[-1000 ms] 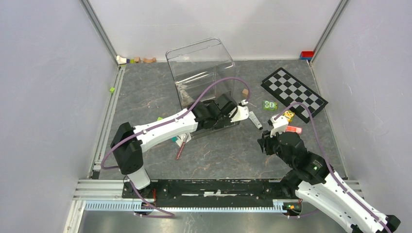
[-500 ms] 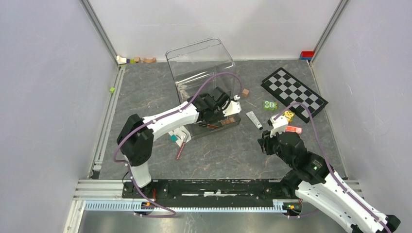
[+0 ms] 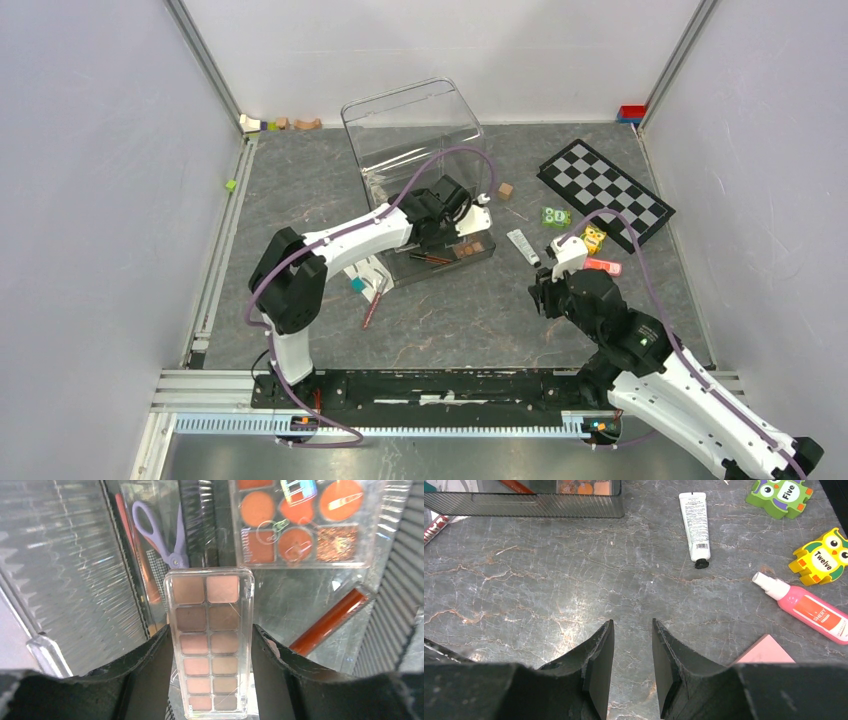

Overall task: Organize the makeup
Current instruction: Place the makeup in the drawer.

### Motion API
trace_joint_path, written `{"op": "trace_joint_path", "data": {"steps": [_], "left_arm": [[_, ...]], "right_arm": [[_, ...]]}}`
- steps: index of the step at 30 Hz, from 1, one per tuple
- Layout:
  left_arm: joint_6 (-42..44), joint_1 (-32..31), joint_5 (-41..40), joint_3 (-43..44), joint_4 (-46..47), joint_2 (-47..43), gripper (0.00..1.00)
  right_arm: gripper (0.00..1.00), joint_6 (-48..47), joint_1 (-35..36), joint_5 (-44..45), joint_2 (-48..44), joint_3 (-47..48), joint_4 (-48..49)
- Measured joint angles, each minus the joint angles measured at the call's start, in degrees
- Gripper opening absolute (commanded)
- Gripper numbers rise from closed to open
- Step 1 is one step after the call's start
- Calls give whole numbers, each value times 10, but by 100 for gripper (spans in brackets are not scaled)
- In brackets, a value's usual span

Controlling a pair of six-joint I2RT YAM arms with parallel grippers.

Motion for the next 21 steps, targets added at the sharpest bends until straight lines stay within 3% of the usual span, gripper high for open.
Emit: {"op": "trace_joint_path", "data": {"steps": [7,11,14,21], "left_arm": [[10,10,-11,0,-3,5,27],[13,8,-18,1,-4,14,39],[13,8,-22,1,-5,17,57],[13,7,-25,1,-8,18,69]], "right_arm": [[40,-1,0,-3,10,0,3],[40,-1,0,-9,10,0,3],[40,-1,0,-11,10,0,3],[40,0,0,-15,11,0,3]]}}
